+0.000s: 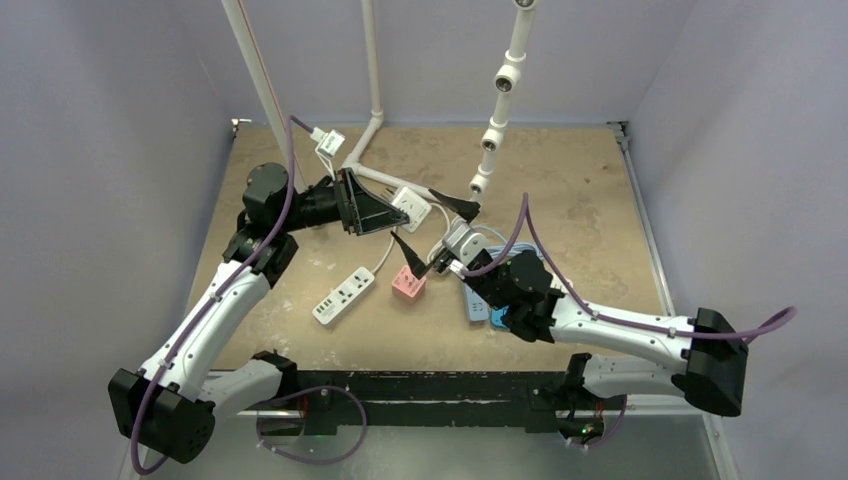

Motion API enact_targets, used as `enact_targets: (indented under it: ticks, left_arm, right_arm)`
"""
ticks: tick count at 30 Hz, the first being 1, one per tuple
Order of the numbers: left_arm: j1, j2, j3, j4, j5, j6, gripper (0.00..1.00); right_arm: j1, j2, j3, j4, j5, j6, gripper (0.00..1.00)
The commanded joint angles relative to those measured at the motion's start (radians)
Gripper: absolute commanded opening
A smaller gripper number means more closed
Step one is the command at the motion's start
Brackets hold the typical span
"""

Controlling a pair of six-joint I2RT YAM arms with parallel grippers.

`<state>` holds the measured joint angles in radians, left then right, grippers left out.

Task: Insert the plug
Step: Pick up the plug from the center of the board.

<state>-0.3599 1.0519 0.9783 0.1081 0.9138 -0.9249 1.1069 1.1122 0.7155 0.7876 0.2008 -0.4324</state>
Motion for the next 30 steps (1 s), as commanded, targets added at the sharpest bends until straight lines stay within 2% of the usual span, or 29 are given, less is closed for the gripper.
enact_targets:
  ticks: [1,3,8,9,11,12,13,15,16,18,21,24,27,30]
  left_arm:
    - [0.006,-0.007,0.044,0.056,0.037,-0.036,0.0]
    - [0.006,-0.009,0.043,0.052,0.042,-0.04,0.0]
    - [0.006,-0.011,0.052,0.052,0.032,-0.054,0.0]
    - [0.006,-0.013,0.054,0.048,0.024,-0.058,0.07]
    - [0.006,-0.016,0.062,0.032,0.008,-0.061,0.38]
    - [0.006,-0.018,0.065,0.019,0.002,-0.057,0.49]
    - [0.006,-0.019,0.069,0.004,-0.007,-0.046,0.66]
    - [0.007,-0.022,0.092,-0.06,-0.049,0.012,0.94]
    - [0.012,-0.02,0.114,-0.122,-0.076,0.055,0.97]
    - [0.029,-0.009,0.184,-0.255,-0.125,0.169,0.99]
    - [0.056,0.021,0.299,-0.36,-0.066,0.367,0.99]
    - [0.064,0.011,0.392,-0.49,-0.104,0.688,0.99]
    - [0.064,-0.053,0.4,-0.517,-0.173,0.985,0.99]
    - [0.064,-0.123,0.37,-0.548,-0.166,1.236,0.99]
  right_arm:
    - [0.005,0.04,0.017,0.227,0.075,-0.084,0.98]
    - [0.005,0.053,0.024,0.238,0.075,-0.089,0.91]
    - [0.007,0.041,0.025,0.192,0.065,-0.073,0.44]
    - [0.007,0.029,0.029,0.163,0.063,-0.064,0.35]
    - [0.007,0.004,0.034,0.107,0.054,-0.04,0.12]
    - [0.007,-0.009,0.038,0.084,0.053,-0.03,0.02]
    - [0.007,-0.023,0.045,0.051,0.05,-0.017,0.0]
    - [0.006,-0.051,0.069,-0.031,0.057,0.018,0.0]
    - [0.006,-0.065,0.088,-0.076,0.066,0.047,0.0]
    - [0.006,-0.09,0.142,-0.229,0.055,0.155,0.0]
    - [0.003,-0.095,0.245,-0.492,0.063,0.29,0.0]
    - [-0.004,-0.073,0.362,-0.738,-0.001,0.391,0.0]
    - [-0.017,-0.044,0.451,-0.914,-0.045,0.471,0.0]
    - [-0.086,-0.006,0.525,-1.026,-0.145,0.542,0.0]
